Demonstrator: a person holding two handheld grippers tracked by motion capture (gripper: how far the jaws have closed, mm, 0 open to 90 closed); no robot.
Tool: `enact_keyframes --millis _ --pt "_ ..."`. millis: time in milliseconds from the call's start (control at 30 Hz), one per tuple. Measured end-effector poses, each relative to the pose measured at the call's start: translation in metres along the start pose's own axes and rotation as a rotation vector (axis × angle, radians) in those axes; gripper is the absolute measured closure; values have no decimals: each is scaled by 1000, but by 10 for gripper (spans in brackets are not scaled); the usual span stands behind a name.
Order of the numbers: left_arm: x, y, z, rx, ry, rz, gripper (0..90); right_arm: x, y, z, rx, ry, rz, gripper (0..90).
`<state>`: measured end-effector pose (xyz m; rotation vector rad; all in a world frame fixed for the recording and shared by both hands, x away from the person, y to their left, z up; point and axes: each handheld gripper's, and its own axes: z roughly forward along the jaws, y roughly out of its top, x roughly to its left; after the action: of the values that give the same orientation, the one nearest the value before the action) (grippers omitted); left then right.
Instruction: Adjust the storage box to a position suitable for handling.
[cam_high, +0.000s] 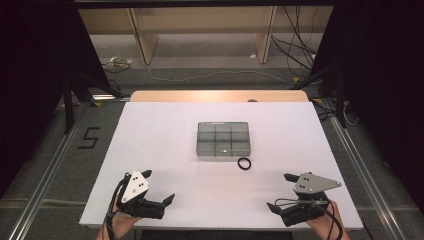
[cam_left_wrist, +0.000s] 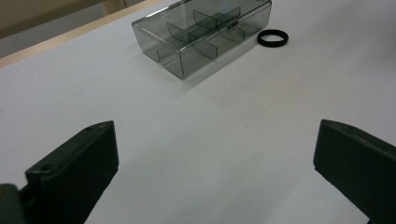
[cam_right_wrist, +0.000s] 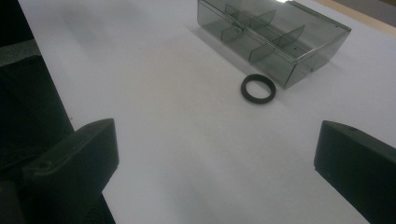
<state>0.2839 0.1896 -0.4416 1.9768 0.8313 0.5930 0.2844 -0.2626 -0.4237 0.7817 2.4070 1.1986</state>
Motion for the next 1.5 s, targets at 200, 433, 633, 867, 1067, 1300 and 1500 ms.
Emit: enact_keyframes --millis 200,433,633,867,1067,1300,1500 --pt "1 -1 2 8 -1 0 0 -2 1 6 27 7 -6 9" --pt "1 -1 2 11 -2 2 0 -5 3 12 43 10 -2 9" --pt "0 0 4 14 -4 -5 0 -8 6 19 56 17 5 8" --pt "-1 0 8 31 -13 13 0 -13 12 28 62 20 12 6" --pt "0 0 8 23 -5 15 0 -18 17 37 69 6 11 8" --pt "0 1 9 23 -3 21 0 -28 23 47 71 -1 20 8" --pt "-1 2 12 29 -8 32 0 -39 30 61 82 -13 35 8"
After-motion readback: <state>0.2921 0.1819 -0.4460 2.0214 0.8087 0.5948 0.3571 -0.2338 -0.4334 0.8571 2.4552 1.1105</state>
